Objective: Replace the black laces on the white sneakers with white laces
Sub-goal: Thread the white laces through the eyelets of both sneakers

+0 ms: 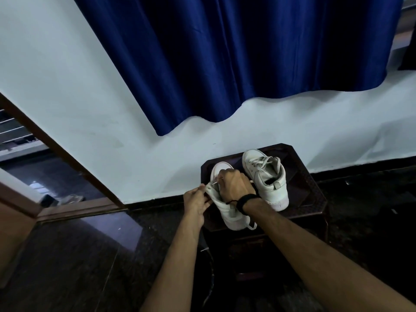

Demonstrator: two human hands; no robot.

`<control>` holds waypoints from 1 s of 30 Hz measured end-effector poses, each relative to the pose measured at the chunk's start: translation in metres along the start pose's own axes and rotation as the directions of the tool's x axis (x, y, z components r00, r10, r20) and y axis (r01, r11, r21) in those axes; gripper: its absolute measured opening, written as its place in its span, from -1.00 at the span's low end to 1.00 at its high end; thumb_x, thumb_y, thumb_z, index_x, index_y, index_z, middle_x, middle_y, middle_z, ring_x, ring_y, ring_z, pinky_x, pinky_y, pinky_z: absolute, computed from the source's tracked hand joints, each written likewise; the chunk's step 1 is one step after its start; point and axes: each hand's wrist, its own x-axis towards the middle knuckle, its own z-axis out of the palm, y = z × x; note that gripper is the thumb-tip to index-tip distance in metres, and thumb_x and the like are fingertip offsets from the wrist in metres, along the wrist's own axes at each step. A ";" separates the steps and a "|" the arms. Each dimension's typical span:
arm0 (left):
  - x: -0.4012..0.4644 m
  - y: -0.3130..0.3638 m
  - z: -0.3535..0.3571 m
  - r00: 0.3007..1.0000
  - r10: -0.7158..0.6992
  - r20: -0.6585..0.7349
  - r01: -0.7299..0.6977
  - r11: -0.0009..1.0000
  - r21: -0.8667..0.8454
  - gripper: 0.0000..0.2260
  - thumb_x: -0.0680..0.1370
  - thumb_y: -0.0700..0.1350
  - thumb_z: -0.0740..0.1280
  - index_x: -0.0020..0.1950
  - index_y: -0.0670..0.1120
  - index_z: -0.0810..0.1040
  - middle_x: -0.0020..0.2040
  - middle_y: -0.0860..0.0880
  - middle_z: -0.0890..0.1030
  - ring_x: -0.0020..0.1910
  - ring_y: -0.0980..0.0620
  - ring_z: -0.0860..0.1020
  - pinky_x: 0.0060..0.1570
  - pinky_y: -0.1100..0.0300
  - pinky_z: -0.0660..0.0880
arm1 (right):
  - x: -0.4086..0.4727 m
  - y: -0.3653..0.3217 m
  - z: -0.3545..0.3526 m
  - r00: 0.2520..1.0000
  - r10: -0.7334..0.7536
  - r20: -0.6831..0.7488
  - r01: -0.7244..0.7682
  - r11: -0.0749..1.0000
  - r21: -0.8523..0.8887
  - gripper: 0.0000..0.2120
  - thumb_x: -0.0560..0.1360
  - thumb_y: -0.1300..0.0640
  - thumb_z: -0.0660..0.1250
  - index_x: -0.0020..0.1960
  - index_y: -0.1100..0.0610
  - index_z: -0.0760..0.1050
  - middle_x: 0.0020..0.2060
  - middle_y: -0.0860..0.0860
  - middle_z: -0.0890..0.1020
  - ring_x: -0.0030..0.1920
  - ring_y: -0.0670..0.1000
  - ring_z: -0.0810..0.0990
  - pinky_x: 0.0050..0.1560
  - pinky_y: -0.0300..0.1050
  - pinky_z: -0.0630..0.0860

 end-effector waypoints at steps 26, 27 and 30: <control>0.003 -0.005 -0.004 0.999 0.021 0.030 -0.021 1.000 0.007 -0.87 0.59 -0.16 0.35 0.00 -0.21 0.64 -0.09 -0.14 0.70 -0.23 0.01 0.65 -0.33 0.19 0.57 | -0.002 -0.006 0.006 0.990 -0.143 0.013 0.143 0.979 -0.142 -0.65 0.57 -0.07 0.17 0.16 0.20 0.43 0.04 0.16 0.61 0.02 0.20 0.62 -0.21 -0.06 0.42; 0.004 -0.003 -0.002 0.999 0.040 0.017 -0.040 0.999 0.025 -0.87 0.59 -0.18 0.34 -0.02 -0.22 0.64 -0.10 -0.14 0.70 -0.23 0.00 0.65 -0.32 0.18 0.58 | -0.002 -0.006 0.007 0.992 -0.124 0.010 0.124 0.983 -0.132 -0.65 0.57 -0.06 0.17 0.16 0.20 0.43 0.04 0.17 0.61 0.03 0.20 0.61 -0.18 -0.05 0.46; 0.005 -0.004 -0.002 0.999 0.025 0.034 -0.026 1.000 0.003 -0.84 0.61 -0.15 0.31 -0.02 -0.22 0.63 -0.10 -0.14 0.69 -0.18 -0.02 0.64 -0.26 0.17 0.59 | -0.001 -0.008 0.009 0.995 -0.101 0.005 0.100 0.986 -0.133 -0.67 0.58 -0.05 0.16 0.14 0.19 0.46 0.01 0.17 0.63 0.01 0.19 0.62 -0.17 -0.06 0.48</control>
